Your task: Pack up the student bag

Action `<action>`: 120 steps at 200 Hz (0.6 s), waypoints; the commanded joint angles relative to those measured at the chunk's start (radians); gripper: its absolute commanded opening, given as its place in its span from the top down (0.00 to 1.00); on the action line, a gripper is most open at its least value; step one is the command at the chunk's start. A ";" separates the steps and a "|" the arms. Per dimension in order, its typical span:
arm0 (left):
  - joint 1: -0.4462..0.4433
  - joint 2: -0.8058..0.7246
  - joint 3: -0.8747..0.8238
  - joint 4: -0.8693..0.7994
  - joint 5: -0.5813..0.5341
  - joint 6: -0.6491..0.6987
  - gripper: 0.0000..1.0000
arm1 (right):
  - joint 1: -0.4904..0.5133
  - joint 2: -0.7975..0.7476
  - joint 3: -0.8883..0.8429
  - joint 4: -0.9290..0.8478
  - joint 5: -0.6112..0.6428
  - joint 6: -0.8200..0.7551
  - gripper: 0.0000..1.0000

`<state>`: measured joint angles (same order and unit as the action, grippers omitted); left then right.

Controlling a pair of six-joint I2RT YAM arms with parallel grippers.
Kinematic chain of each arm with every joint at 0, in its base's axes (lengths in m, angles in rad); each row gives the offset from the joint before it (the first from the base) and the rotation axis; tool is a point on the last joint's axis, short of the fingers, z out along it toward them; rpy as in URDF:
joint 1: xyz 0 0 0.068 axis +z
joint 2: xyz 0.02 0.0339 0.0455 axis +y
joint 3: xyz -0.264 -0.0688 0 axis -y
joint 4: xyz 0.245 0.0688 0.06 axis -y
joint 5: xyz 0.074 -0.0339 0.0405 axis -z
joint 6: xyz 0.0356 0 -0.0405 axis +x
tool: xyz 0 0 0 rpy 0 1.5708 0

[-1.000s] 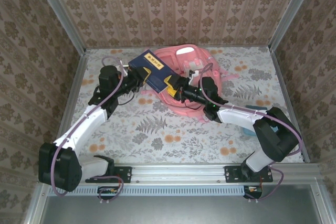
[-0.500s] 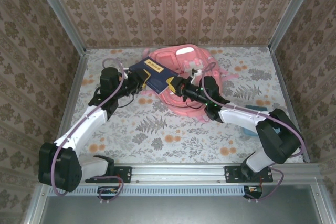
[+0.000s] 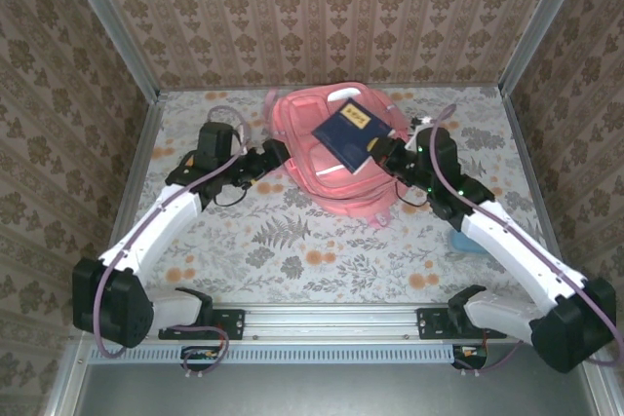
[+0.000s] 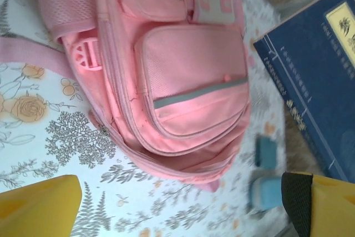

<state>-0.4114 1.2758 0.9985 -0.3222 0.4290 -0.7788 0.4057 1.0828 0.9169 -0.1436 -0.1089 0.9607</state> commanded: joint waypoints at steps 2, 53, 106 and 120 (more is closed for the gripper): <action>-0.089 0.066 0.103 -0.064 -0.026 0.222 0.04 | -0.060 -0.087 0.035 -0.266 0.121 -0.156 0.98; -0.286 0.344 0.378 -0.173 -0.184 0.510 0.07 | -0.211 -0.209 0.041 -0.480 0.161 -0.204 0.98; -0.400 0.705 0.805 -0.476 -0.335 0.691 0.22 | -0.344 -0.263 0.025 -0.580 0.132 -0.229 0.98; -0.419 0.768 0.867 -0.503 -0.351 0.715 0.22 | -0.381 -0.268 0.017 -0.592 0.103 -0.233 0.98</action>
<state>-0.8047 1.9686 1.7622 -0.6617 0.1524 -0.1780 0.0734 0.8455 0.9215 -0.6968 0.0204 0.7578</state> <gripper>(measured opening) 0.777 0.091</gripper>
